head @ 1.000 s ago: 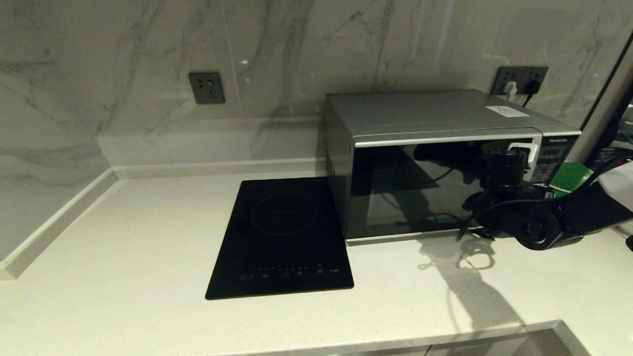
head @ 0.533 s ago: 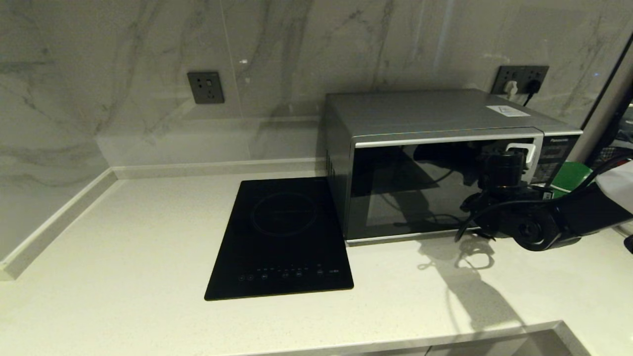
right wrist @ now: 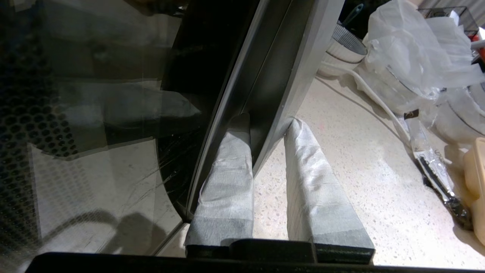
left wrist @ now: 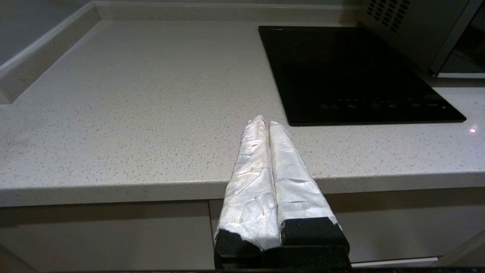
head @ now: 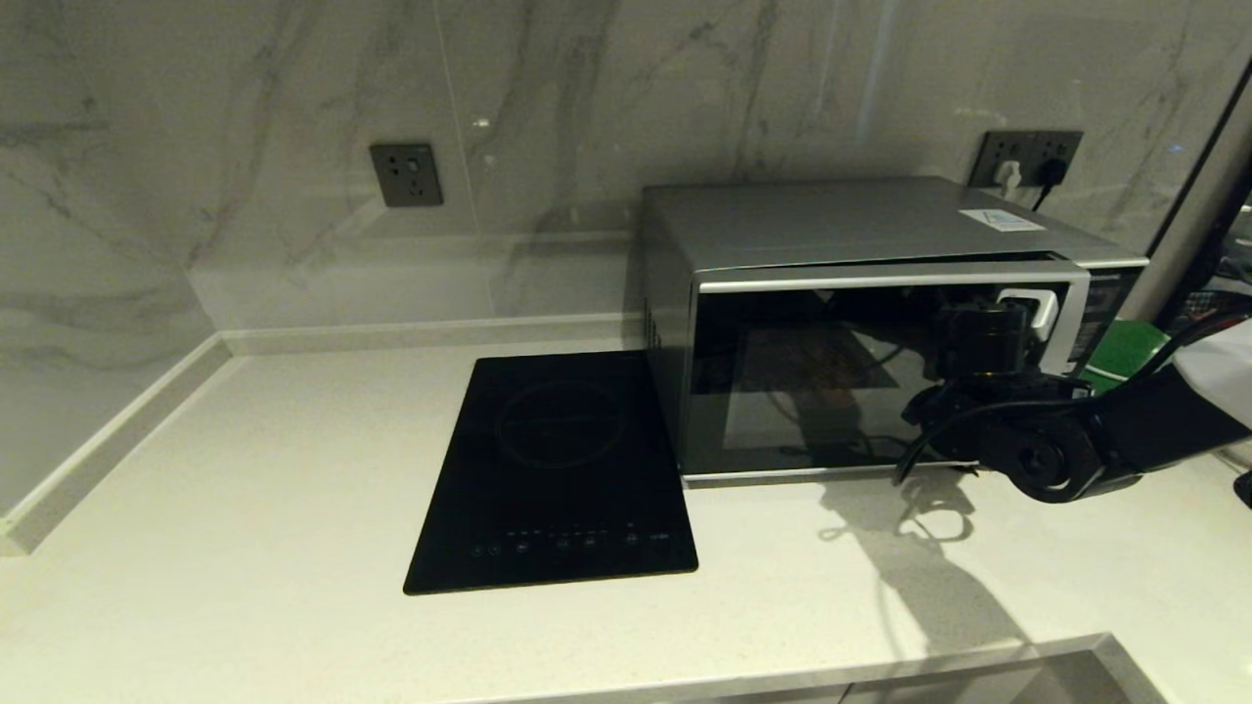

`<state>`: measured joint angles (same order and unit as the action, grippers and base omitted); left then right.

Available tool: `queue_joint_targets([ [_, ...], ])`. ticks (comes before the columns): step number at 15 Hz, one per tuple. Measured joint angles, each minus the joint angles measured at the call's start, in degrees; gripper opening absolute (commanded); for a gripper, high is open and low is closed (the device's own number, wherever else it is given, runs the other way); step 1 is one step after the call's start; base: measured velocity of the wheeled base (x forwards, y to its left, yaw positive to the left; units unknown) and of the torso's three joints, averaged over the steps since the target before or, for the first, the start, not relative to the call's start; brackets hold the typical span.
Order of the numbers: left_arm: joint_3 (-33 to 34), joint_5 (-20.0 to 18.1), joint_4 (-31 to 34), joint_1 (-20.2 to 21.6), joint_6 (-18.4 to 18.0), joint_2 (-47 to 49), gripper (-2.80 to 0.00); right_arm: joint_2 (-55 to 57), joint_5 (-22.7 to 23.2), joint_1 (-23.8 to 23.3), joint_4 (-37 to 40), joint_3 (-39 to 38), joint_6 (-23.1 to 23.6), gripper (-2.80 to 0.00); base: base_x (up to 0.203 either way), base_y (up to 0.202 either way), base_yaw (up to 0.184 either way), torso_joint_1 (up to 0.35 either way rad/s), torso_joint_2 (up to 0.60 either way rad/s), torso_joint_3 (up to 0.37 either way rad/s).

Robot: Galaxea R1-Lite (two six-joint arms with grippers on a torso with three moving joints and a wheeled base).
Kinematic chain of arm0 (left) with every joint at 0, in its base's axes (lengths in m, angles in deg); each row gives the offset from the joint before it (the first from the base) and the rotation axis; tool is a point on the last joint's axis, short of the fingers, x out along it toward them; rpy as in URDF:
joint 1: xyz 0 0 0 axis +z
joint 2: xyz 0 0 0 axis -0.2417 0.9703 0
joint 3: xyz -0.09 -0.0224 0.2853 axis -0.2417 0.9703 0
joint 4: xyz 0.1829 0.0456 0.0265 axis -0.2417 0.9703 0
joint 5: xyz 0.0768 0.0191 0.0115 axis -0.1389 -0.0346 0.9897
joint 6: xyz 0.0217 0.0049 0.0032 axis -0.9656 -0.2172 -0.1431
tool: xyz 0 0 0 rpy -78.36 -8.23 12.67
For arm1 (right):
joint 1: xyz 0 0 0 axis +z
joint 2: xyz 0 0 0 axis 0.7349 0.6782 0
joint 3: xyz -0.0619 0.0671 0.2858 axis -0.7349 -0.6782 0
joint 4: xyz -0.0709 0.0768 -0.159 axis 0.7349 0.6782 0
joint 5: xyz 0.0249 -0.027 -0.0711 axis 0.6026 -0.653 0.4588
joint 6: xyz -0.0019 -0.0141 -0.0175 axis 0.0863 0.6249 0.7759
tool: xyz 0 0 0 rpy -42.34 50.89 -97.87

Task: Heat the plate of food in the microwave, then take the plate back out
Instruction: Open the microwave oven

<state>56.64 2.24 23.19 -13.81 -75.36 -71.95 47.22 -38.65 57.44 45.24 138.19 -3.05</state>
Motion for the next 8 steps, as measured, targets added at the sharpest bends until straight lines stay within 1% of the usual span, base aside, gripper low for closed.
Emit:
queue_joint_targets([
  [3, 0.0, 0.0, 0.0, -0.2, 0.0, 0.0, -2.8, -0.5, -1.0, 0.9, 0.0, -0.5, 0.0, -2.8, 0.0, 0.0, 0.0, 0.0, 0.0, 0.0],
  [8, 0.0, 0.0, 0.0, -0.1, 0.0, 0.0, -2.8, -1.0, -0.9, 1.9, -0.1, -1.4, 0.0, -2.8, 0.0, 0.0, 0.0, 0.0, 0.0, 0.0],
])
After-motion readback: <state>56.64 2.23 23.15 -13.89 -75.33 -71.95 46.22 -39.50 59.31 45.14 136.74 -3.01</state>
